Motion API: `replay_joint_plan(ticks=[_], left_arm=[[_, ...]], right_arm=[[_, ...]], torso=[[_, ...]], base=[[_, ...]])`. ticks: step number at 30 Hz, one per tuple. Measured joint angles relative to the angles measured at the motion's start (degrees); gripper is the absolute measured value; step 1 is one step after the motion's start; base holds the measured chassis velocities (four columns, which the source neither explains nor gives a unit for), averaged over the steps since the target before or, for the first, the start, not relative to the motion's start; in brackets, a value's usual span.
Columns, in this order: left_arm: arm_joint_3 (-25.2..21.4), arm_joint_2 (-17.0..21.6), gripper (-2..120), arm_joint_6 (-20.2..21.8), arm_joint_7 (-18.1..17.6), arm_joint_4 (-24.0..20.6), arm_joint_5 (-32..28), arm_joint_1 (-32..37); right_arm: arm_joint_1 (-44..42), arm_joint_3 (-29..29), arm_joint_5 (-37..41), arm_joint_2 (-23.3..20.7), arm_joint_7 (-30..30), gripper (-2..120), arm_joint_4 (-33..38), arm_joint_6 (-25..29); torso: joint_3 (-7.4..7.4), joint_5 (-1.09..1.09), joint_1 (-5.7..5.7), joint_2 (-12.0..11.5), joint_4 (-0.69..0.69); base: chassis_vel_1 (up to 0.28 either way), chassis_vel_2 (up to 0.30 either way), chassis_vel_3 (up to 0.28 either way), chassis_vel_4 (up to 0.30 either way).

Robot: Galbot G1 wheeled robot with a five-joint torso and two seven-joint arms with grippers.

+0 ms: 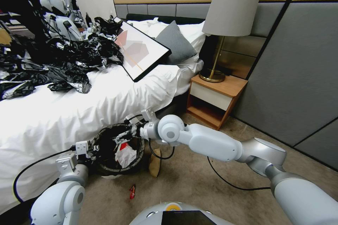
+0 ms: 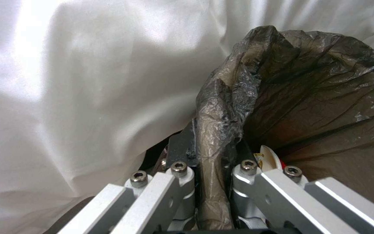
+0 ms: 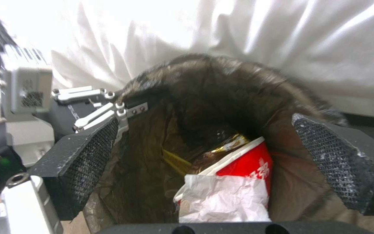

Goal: Pick up the trash bin, then pick up the garbage from the floor and place it into the trash bin.

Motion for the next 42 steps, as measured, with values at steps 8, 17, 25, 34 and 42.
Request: replay_joint_plan(ticks=[8, 17, 25, 34, 42], left_arm=[[0.09, 0.04, 4, 0.0, 0.1, -0.55, 0.01, 0.19], [0.45, -0.1, 4, 0.0, 0.19, -0.56, -0.17, -0.14], [0.72, 0.02, 4, 0.0, 0.24, -0.44, -0.09, -0.3], [0.45, 0.33, 4, 0.0, 0.35, -0.38, -0.3, -0.11], [0.57, 0.31, 4, 0.0, 0.22, -0.05, -1.47, 0.2]], right_arm=[[-3.13, 9.61, -4.36, -9.14, 1.21, 100, 6.14, 0.31], [-15.33, 22.84, -12.99, -17.71, 2.29, 100, 10.26, 2.73], [-22.14, 32.75, -18.87, -19.99, 1.92, 100, 12.41, 4.22], [-32.05, 42.6, -32.13, -20.76, -2.32, 100, 12.87, 9.35], [-55.59, 57.79, -62.67, -15.04, -9.1, 100, 5.0, 27.05]], torso=[[0.0, 0.02, 0.0, 0.0, -0.01], [0.0, 0.03, 0.0, 0.0, 0.0], [0.0, 0.03, 0.0, 0.0, 0.0], [0.0, 0.02, 0.0, 0.0, -0.02], [-0.01, 0.03, 0.0, 0.0, -0.01]], base=[[0.0, 0.0, 0.0, 0.0], [0.0, 0.0, 0.0, 0.0], [0.0, 0.0, 0.0, 0.0], [0.0, 0.0, 0.0, 0.0], [0.0, 0.0, 0.0, 0.0]])
